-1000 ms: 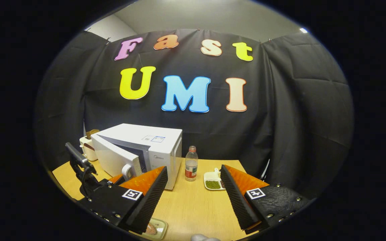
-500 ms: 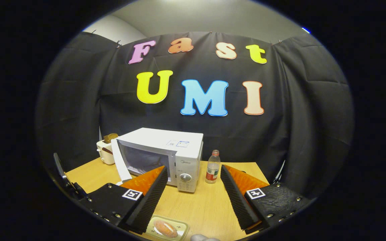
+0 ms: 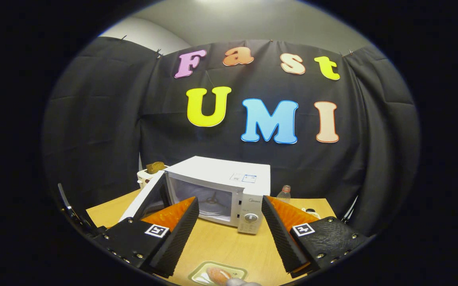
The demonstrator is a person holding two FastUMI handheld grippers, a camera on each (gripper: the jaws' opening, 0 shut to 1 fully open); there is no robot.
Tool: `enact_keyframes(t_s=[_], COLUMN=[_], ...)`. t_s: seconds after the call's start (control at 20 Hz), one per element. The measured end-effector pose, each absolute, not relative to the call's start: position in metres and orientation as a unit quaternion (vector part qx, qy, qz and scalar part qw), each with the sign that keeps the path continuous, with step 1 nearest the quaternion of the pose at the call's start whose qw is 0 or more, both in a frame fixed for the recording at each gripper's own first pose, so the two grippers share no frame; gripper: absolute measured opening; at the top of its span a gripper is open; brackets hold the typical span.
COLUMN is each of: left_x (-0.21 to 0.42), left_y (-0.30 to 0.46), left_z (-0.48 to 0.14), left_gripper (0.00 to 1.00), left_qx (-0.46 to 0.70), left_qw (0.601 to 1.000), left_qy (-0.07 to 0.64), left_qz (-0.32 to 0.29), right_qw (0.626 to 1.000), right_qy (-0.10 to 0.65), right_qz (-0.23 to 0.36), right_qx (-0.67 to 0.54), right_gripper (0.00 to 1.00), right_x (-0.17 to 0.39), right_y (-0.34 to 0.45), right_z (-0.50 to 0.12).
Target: Open the microwave oven with the left hand, put the food in, and close the microwave oven.
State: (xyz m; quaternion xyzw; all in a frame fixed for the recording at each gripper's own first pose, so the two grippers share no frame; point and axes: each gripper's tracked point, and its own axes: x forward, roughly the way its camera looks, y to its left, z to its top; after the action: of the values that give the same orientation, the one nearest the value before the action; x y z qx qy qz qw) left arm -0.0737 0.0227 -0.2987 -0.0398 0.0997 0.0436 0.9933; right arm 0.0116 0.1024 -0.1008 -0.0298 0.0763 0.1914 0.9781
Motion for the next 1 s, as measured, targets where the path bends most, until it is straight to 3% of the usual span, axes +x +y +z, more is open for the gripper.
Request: enact_keyframes(t_s=[0.45,0.6,0.7,0.75,0.85,0.9,1.0], left_x=[-0.085,-0.087,-0.087,-0.086,-0.085,-0.085,-0.088], left_y=[0.068,0.089,0.095,0.101,0.104,0.104,0.109], left_z=[-0.304,-0.308,-0.311,-0.311,-0.311,-0.309,-0.308], left_gripper=[0.23,0.27,0.42,0.44,0.87,1.00,0.98], left_qx=[-0.039,-0.051,-0.047,-0.041,-0.030,-0.022,-0.014], left_qw=[0.993,0.991,0.990,0.989,0.989,0.989,0.989], left_qy=[0.110,0.125,0.136,0.141,0.148,0.143,0.148], left_qz=[0.004,-0.006,-0.008,-0.008,-0.013,-0.009,0.000], right_qw=[0.972,0.970,0.970,0.970,0.970,0.970,0.970], right_qy=[0.078,0.080,0.079,0.080,0.078,0.076,0.076], right_qz=[0.219,0.225,0.225,0.227,0.228,0.228,0.229], right_qx=[-0.041,-0.038,-0.037,-0.037,-0.035,-0.035,-0.037], right_gripper=[0.97,0.97,0.96,0.97,0.96,0.96,0.97], right_x=[0.005,0.004,0.005,0.005,0.005,0.005,0.005], right_y=[0.143,0.152,0.155,0.157,0.158,0.159,0.159], right_z=[-0.101,-0.100,-0.099,-0.098,-0.095,-0.092,-0.091])
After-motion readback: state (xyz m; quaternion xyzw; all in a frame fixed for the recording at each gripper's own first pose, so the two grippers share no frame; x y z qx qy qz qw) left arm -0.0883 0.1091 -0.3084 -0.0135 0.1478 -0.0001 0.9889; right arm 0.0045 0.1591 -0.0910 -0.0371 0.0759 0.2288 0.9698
